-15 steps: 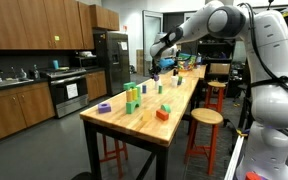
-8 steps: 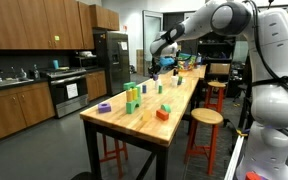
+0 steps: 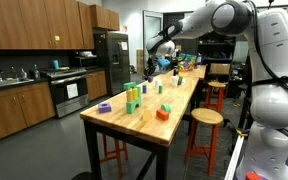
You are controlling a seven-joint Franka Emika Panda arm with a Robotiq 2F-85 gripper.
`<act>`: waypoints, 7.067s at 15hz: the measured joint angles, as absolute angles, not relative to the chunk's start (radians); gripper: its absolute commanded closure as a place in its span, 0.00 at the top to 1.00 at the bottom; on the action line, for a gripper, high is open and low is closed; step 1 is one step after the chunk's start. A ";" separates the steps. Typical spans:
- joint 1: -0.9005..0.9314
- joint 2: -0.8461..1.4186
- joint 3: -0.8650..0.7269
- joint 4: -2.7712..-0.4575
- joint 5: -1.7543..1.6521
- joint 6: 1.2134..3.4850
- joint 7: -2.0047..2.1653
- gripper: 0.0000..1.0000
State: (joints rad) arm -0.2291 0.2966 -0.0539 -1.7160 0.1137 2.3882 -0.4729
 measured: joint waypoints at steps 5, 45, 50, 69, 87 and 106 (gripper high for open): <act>-0.255 0.283 0.009 -1.715 0.265 2.329 -0.795 0.16; -0.249 0.314 -0.044 -1.518 0.157 1.815 -1.750 0.16; -0.233 0.321 -0.044 -1.517 0.156 1.814 -1.762 0.16; -0.189 0.374 -0.037 -1.482 0.120 1.823 -1.762 0.16; -0.180 0.405 -0.011 -1.405 0.096 1.760 -1.804 0.16; -0.161 0.439 0.013 -1.374 0.095 1.760 -1.804 0.16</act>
State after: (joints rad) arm -0.1614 0.4389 0.0130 -1.3745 0.0948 1.7600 -1.8043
